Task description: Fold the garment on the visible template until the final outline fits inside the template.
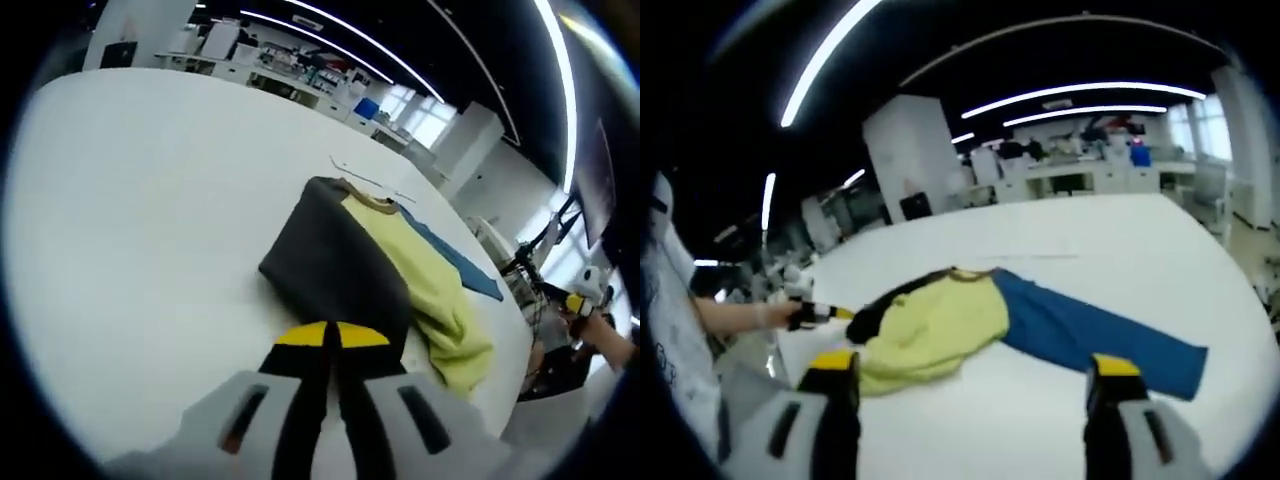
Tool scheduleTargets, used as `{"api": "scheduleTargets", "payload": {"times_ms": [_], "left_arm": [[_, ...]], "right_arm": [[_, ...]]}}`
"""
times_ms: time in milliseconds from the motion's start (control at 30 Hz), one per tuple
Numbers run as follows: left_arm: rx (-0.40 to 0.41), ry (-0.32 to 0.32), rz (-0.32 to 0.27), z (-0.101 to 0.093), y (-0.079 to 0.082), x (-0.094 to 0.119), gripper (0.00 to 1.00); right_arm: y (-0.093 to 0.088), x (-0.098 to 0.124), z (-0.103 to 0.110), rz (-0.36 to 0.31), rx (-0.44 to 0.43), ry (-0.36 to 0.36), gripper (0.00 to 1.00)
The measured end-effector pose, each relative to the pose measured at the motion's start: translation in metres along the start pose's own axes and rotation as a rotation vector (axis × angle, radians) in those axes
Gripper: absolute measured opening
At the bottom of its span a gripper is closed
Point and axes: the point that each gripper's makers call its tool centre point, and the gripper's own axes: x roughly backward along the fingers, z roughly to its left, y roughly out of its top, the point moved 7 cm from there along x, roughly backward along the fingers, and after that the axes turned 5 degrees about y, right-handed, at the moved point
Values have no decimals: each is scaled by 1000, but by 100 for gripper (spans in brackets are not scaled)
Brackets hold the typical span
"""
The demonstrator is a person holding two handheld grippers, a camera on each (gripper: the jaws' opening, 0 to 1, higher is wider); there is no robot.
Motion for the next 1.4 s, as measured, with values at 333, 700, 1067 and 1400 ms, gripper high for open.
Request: {"api": "scheduleTargets", "payload": {"times_ms": [333, 700, 1067, 1400], "left_arm": [[-84, -96, -104, -37, 67, 9, 0], [-167, -250, -102, -104, 105, -24, 0], [-221, -319, 8, -147, 81, -86, 0], [-242, -311, 76, -151, 59, -118, 0]], "right_arm": [[1, -3, 5, -6, -12, 21, 93], [-5, 0, 7, -11, -34, 17, 92], [-11, 1, 17, -15, -56, 9, 91], [-13, 2, 18, -25, -68, -3, 91]]}}
